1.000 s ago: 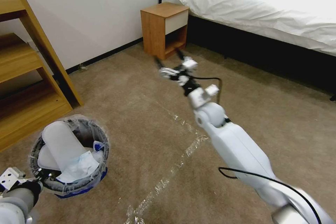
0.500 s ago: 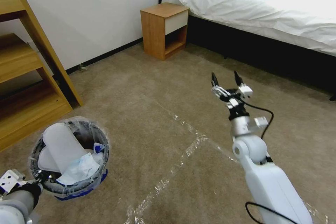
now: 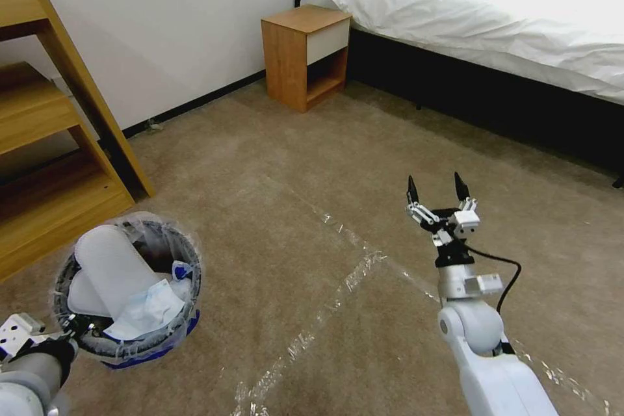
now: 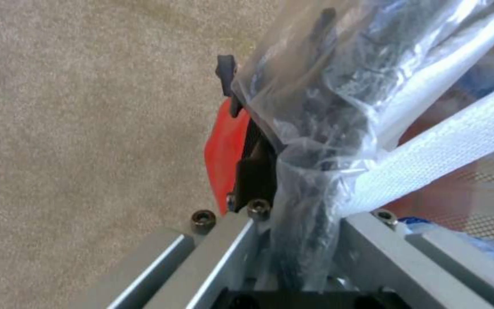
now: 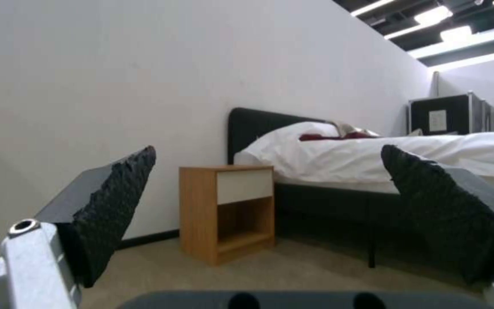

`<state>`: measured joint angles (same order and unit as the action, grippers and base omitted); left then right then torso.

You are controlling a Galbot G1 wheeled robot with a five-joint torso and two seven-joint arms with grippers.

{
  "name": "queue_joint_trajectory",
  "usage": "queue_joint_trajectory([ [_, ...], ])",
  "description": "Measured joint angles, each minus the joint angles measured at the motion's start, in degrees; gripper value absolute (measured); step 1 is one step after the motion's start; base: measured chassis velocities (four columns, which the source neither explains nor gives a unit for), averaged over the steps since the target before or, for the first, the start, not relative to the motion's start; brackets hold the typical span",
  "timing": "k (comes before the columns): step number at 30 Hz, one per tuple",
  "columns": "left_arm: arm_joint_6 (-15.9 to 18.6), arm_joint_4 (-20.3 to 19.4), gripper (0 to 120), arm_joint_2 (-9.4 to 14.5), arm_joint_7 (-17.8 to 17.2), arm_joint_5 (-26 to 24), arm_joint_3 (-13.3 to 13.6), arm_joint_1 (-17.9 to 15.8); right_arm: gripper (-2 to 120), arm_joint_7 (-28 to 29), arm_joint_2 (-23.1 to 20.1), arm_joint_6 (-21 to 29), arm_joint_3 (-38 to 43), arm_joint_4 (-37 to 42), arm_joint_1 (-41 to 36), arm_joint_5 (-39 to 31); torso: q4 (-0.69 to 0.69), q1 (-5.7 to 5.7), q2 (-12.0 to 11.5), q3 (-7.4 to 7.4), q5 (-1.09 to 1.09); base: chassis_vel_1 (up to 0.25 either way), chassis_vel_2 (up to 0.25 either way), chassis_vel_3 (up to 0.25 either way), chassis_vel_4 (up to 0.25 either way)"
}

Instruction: Pick up the trash bin and place the garbage on the floor into it.

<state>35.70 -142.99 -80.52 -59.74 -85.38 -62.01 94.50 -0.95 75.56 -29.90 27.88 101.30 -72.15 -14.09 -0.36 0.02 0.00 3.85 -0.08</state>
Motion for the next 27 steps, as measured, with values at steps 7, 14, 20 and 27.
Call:
queue_joint_trajectory([
  [7, 0.0, -0.21, 0, -0.11, -0.1, 0.03, -0.59, 0.03, 100, 0.08, 2.43, -2.57, -0.01, -0.66, -2.16, 2.37, 0.0, 0.0, 0.0, 0.0, 0.0, 0.0, 0.0, 0.0, 0.0],
  [14, 0.0, -0.24, 0, -0.77, -0.23, -0.06, -0.73, -0.09, 100, 0.08, 3.54, -4.45, -0.04, -1.24, -3.21, 4.5, 0.0, 0.0, 0.0, 0.0, -0.01, 0.0, 0.0, 0.0, 0.0],
  [20, -0.01, -0.24, 0, -0.98, -0.32, -0.1, -0.9, -0.09, 100, 0.14, 4.27, -5.62, 0.04, -1.66, -3.41, 5.32, 0.0, 0.0, 0.0, 0.0, 0.0, 0.0, 0.0, 0.0, 0.0],
  [27, -0.04, -0.03, 0, -1.88, -0.36, -0.13, -0.94, -0.28, 100, 0.42, 6.26, -6.61, 1.21, -1.34, -4.85, 6.65, -0.01, 0.0, 0.0, 0.0, 0.0, -0.038, 0.039, 0.038, -0.033],
])
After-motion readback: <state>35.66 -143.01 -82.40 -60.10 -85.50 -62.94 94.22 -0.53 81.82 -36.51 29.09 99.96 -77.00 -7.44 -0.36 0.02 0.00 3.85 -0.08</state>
